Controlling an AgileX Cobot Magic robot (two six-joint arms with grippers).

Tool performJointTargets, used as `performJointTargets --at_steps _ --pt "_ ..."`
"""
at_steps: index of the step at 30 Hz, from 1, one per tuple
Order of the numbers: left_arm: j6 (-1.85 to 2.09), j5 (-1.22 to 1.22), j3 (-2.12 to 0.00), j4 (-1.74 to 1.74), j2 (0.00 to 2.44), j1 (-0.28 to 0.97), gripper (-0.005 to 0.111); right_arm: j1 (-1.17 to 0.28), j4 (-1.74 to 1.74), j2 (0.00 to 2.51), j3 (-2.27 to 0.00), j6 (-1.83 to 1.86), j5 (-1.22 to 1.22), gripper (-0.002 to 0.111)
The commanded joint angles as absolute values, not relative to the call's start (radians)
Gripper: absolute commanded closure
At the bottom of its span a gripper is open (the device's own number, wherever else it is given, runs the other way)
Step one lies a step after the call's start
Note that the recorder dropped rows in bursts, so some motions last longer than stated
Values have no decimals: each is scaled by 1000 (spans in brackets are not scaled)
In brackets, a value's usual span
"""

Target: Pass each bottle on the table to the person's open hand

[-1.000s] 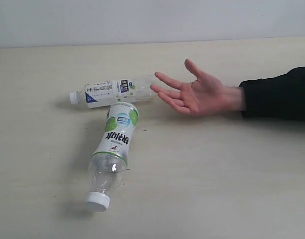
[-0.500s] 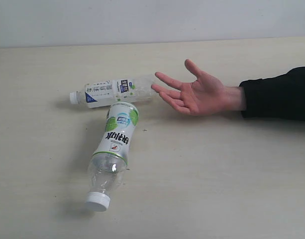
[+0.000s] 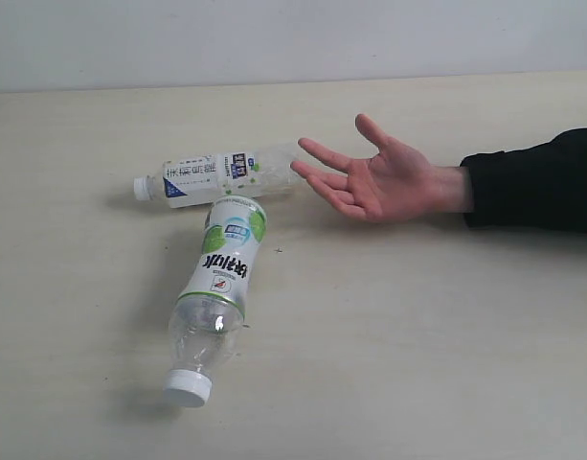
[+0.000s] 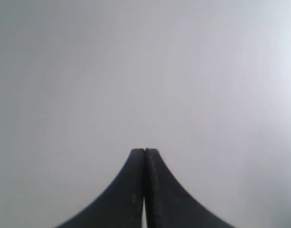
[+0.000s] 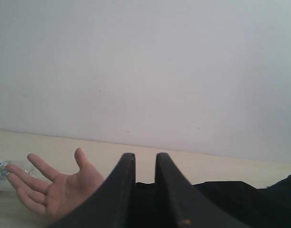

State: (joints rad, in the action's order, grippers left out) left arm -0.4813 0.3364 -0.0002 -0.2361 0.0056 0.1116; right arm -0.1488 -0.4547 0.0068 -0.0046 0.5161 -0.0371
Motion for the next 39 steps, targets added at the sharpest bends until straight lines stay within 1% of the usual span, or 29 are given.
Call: performJointTargets --at_steps 1,5,8,11,15,18,24,27,33,36,39 --pt "-429 648 -31 -89 81 117 107 -143 -460 0 0 522 -37 91" --pt "-303 597 -204 -41 353 117 107 -143 -460 0 0 522 -37 91" --pt "-280 484 -376 -95 588 117 107 -143 -460 0 0 522 -37 91" --pt "-147 335 -564 -104 807 117 107 -143 -460 0 0 522 -37 91" --pt "75 -8 -877 -104 1070 109 107 -143 -460 0 0 522 -37 91" --pt "174 -251 -1066 -130 1236 109 107 -143 -460 0 0 522 -37 91" --pt "199 -609 -1359 -358 1495 109 107 -143 -460 0 0 522 -37 91" --pt "329 -739 -1471 -337 1611 109 107 -143 -460 0 0 522 -37 91" --pt "835 -950 -1591 -48 1799 109 107 -143 -460 0 0 522 -37 91" --pt "1083 -1018 -1616 77 1883 109 107 -143 -460 0 0 522 -37 91" --pt "1212 -1019 -1650 200 1964 109 107 -143 -460 0 0 522 -37 91"
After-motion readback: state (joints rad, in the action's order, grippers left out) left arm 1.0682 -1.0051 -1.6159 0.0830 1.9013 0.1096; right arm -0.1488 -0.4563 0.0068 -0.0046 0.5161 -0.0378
